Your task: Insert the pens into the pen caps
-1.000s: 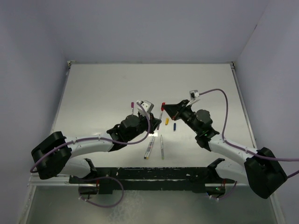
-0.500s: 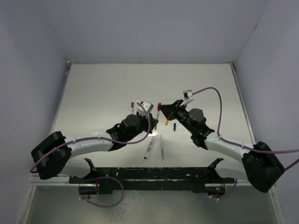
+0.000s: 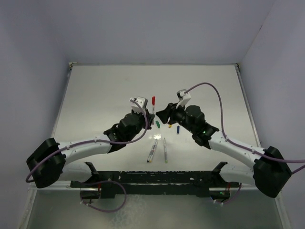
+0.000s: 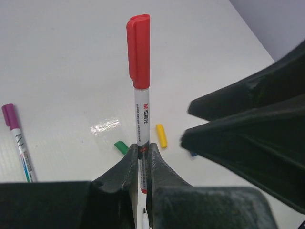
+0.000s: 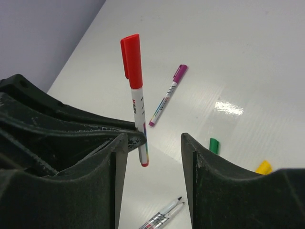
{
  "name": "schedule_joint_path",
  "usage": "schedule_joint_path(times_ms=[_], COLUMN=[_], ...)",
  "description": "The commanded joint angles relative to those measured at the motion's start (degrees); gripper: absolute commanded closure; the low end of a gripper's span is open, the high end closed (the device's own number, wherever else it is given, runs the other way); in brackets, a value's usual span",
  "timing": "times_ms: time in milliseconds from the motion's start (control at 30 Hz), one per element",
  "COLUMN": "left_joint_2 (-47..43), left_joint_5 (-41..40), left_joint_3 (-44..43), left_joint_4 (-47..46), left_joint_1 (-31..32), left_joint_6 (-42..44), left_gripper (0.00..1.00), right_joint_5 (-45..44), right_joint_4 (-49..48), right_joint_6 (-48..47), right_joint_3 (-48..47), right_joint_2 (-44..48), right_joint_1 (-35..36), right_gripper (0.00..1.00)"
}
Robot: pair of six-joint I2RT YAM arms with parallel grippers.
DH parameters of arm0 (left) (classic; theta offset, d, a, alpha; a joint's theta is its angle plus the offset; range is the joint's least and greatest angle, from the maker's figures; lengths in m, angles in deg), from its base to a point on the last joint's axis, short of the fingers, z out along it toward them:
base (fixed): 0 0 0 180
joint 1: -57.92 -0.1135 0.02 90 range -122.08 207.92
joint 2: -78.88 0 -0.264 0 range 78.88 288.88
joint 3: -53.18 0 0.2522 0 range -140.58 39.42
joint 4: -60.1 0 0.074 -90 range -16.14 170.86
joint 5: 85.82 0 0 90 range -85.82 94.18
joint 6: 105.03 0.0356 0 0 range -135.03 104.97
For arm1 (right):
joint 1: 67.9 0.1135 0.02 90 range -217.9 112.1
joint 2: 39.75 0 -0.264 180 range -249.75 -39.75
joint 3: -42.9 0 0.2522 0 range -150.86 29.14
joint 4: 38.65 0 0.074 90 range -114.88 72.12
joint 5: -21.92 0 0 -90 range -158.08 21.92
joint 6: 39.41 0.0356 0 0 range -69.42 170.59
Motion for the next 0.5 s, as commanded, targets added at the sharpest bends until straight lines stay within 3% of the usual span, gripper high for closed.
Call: schedule_joint_path(times_ms=[0,233,467], left_joint_2=[-0.38,5.29,13.75], left_joint_5=[-3.60,0.86,3.65], left_joint_3=[-1.70,-6.40,-11.95], left_joint_4=[5.59,15.01,19.90], left_joint_1=[-2.64,-10.82,-13.99], left_joint_6=[-3.34,-3.33,-2.13], left_gripper=[1.00,1.00,1.00], right_joint_5=[-5.13,-13.50,-17.06], right_joint_4=[3.61,12.67,19.60], right_joint_6=[-4.70,-3.70,-0.21], right_joint_3=[-3.45,-2.53,-0.29], right_joint_2=[5.73,12.34,14.90], right_joint_1=[-0.06,-0.14,-0.22], right_gripper=[0.49,0.48,0.48])
